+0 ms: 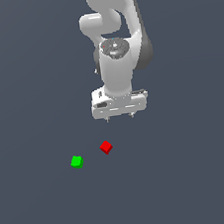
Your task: Stack the red cube on top of the green cube.
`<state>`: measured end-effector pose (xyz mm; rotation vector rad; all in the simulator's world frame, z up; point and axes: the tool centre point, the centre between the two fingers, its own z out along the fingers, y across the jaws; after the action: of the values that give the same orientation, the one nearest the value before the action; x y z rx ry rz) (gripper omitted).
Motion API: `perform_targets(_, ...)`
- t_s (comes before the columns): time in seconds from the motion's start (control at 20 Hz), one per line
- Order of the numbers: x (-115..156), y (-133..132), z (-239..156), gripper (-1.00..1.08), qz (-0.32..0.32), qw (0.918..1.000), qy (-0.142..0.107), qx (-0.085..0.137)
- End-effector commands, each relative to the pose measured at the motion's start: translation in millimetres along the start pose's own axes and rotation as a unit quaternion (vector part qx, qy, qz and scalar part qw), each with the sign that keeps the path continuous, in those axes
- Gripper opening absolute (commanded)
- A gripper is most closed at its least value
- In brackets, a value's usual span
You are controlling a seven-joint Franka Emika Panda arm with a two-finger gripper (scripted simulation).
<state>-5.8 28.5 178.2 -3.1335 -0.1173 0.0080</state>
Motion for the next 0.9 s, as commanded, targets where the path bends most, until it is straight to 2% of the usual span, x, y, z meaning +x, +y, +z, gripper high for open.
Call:
perform_targets(0.0, 0.0, 0.0, 0.0, 1.00, 0.000, 1.0000, 0.000, 0.000)
perform_targets(0.45, 6.3, 4.9, 9.0, 1.00, 0.032, 0.9995, 0.000, 0.000)
perform_targets(0.85, 21.5, 20.1, 33.2, 1.00, 0.118, 0.9930, 0.001, -0.001)
